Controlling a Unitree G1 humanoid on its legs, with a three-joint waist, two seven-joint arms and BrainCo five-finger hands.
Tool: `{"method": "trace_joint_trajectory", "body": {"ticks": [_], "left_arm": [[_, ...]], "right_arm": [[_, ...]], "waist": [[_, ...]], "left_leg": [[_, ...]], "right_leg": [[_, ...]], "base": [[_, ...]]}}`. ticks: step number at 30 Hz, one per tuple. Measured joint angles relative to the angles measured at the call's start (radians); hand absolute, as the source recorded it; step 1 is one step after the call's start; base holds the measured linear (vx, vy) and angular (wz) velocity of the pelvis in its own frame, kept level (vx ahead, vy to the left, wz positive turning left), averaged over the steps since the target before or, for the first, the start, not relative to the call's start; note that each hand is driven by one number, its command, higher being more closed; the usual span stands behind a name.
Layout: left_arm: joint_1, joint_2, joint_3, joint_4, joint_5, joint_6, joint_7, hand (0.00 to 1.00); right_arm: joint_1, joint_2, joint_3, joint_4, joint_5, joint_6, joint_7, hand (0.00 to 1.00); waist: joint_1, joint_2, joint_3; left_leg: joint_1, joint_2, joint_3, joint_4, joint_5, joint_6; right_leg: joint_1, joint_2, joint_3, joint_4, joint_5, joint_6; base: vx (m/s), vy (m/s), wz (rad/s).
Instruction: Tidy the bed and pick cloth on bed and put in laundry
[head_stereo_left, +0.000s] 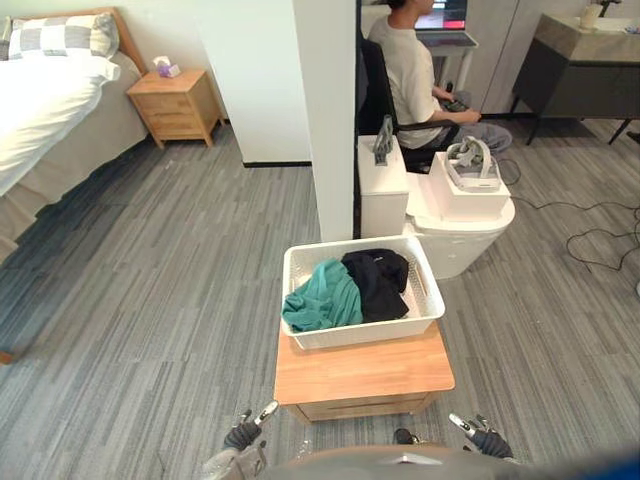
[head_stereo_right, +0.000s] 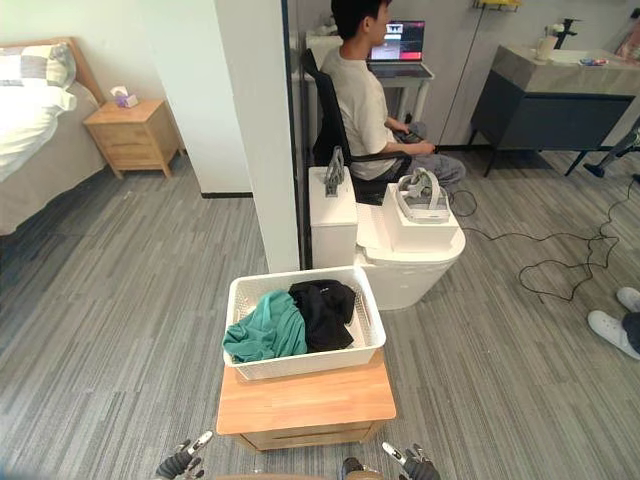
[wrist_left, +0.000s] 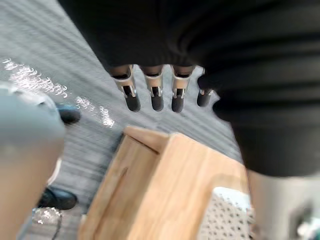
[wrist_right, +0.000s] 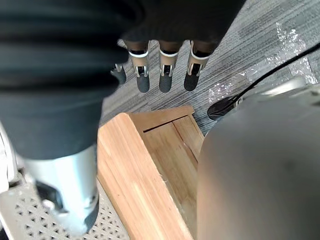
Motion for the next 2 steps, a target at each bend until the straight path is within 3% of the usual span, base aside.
{"method": "trace_joint_trajectory", "body": {"ticks": [2], "left_arm": [[-0.011,-0.001,0.000,0.030,0.051,0.020,-0.005,0.00]], "right_arm": [[-0.004,-0.003,0.018,0.005,-0.001,0.000,0.000,0.00]], "waist": [[0.001,-0.006,0.000]], "left_leg": [[0.000,0.001,-0.003,0.000,0.001,-0.001]], "right_leg": [[-0.001,0.002,-0.001,0.000,-0.001,-0.001]], "base": [[-0.01,-0.018,0.00]]}}
